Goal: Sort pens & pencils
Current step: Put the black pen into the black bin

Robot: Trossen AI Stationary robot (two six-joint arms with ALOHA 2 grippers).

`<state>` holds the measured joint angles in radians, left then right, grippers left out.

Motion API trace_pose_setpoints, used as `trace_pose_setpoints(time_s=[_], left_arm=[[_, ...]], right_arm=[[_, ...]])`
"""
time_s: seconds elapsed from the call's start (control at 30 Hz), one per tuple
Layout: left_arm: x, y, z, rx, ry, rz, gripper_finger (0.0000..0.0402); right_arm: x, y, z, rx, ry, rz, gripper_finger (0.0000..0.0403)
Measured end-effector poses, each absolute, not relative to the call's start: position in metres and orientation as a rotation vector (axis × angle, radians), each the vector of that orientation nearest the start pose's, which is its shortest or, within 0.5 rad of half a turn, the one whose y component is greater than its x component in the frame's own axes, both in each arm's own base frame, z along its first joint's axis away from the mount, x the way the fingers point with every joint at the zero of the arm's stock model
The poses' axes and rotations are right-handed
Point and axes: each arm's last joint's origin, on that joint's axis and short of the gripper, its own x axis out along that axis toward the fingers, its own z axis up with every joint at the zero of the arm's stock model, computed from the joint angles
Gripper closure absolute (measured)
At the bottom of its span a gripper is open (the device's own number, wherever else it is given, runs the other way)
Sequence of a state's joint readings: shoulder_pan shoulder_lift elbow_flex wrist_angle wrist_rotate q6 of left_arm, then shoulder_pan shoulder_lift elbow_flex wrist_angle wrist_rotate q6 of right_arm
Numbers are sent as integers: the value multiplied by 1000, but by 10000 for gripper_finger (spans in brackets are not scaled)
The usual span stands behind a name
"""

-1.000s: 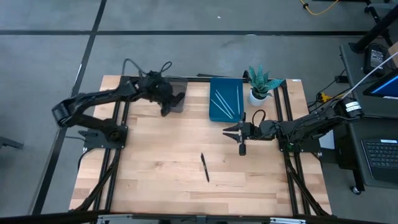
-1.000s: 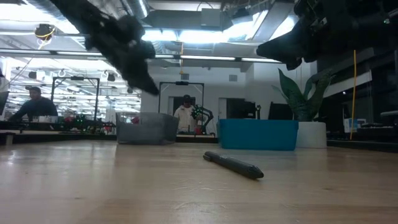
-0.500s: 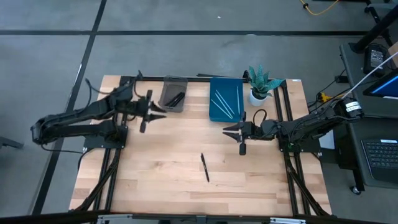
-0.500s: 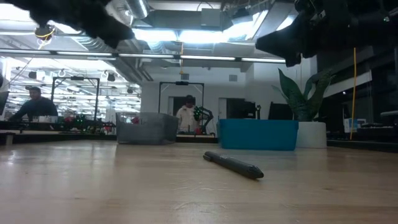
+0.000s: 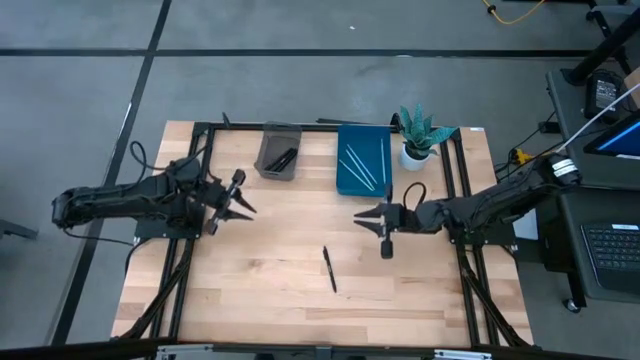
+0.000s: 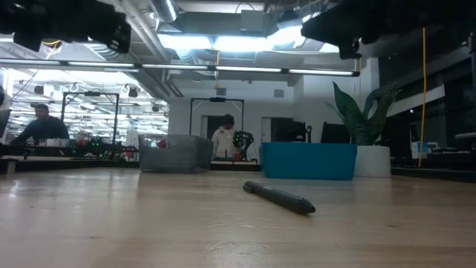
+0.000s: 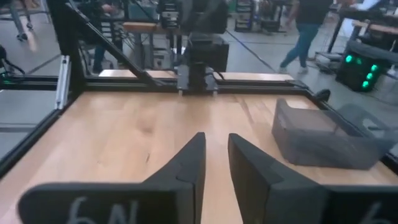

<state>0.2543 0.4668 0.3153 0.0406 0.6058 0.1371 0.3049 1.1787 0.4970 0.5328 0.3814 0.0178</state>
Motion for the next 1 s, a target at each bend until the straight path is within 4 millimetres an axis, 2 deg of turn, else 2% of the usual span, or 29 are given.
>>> trace_pose_setpoints(time_s=[0.2,0.33,0.5,0.73,0.83,1.0], left_arm=[[126,5,235,143,56,-453,316],[124,-1,235,150,53,-499,316],[123,-8,231,140,85,-557,316],[122,-13,204,151,56,-538,316],[119,-14,195,136,38,-535,316],[116,-14,191,106,29,-538,316]], right_arm=[[243,90,231,-27,151,-31,331],[251,107,224,-12,202,-113,331],[270,135,217,26,227,-109,331],[300,168,227,131,324,-176,331],[309,181,222,172,385,-234,331],[324,199,210,303,410,-303,331]])
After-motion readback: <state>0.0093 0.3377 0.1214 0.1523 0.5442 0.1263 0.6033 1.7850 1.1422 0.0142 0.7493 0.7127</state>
